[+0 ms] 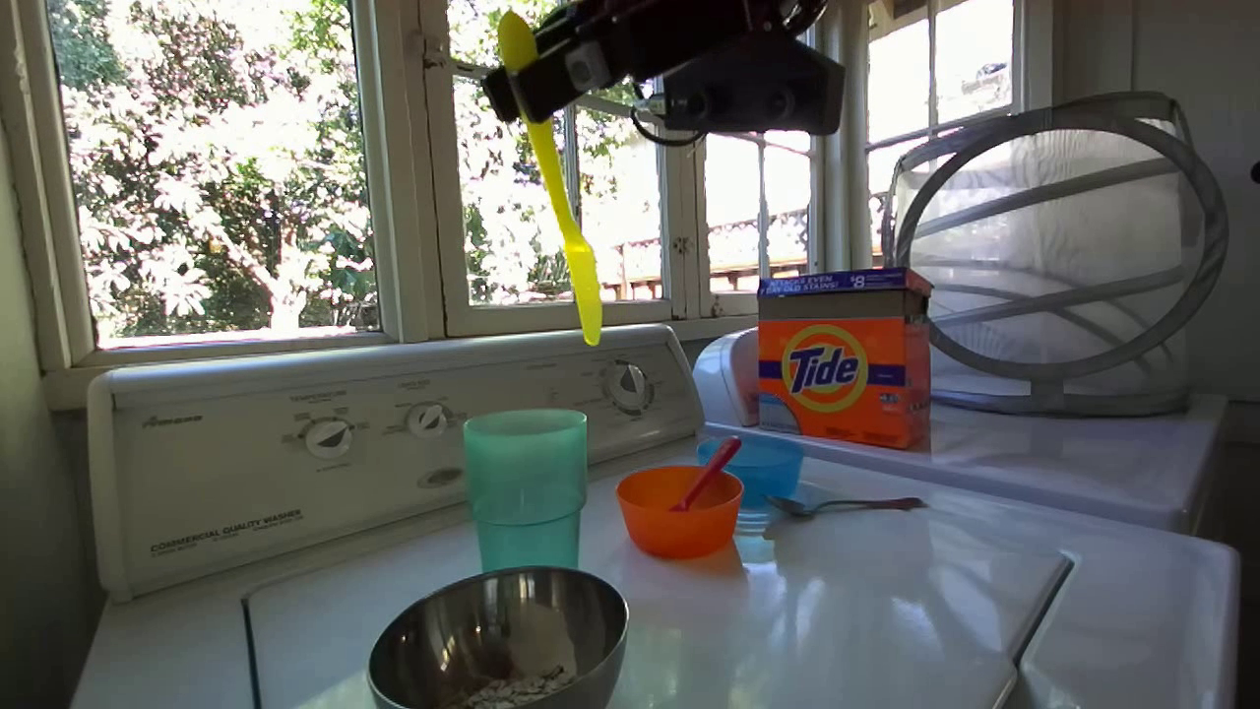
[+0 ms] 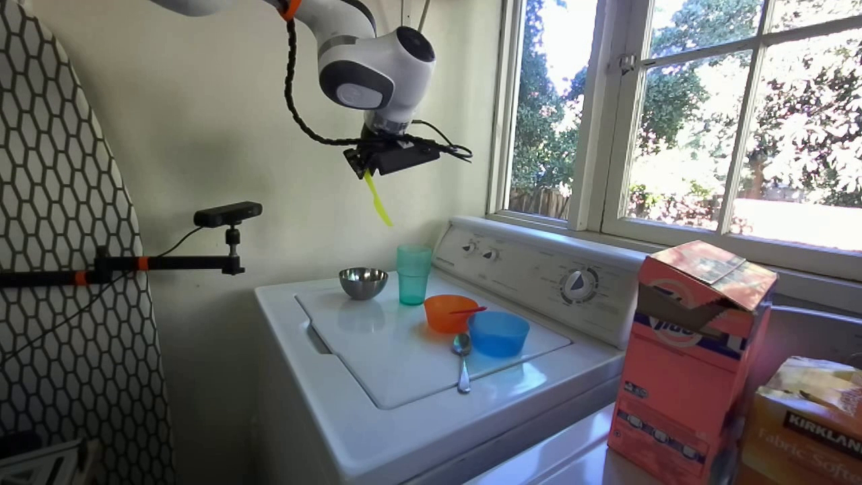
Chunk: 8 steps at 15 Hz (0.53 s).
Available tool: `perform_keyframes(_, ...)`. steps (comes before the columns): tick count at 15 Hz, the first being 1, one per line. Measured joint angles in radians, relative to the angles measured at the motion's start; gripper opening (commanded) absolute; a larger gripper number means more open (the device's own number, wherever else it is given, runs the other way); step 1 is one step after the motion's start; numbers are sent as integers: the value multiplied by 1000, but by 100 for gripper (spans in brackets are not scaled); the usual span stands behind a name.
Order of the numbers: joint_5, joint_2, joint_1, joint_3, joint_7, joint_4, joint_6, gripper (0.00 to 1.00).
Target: Put the yellow knife in the green cup and then use the pink spoon to transfer a spoonful of contents from the silver bowl to the orange bowl
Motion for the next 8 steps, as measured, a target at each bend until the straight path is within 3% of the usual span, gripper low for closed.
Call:
perform_keyframes(2,1,34,10,-17,-39,8,-28,6)
perform_keyframes(3,1,53,12,-24,-43,17,-35,25)
perform_keyframes(5,-3,81,16,-32,-43,33,-37,25)
perform_keyframes(6,-3,88,16,-33,-43,40,-37,6)
perform_keyframes(8,-3,91,17,-35,-42,45,-38,6)
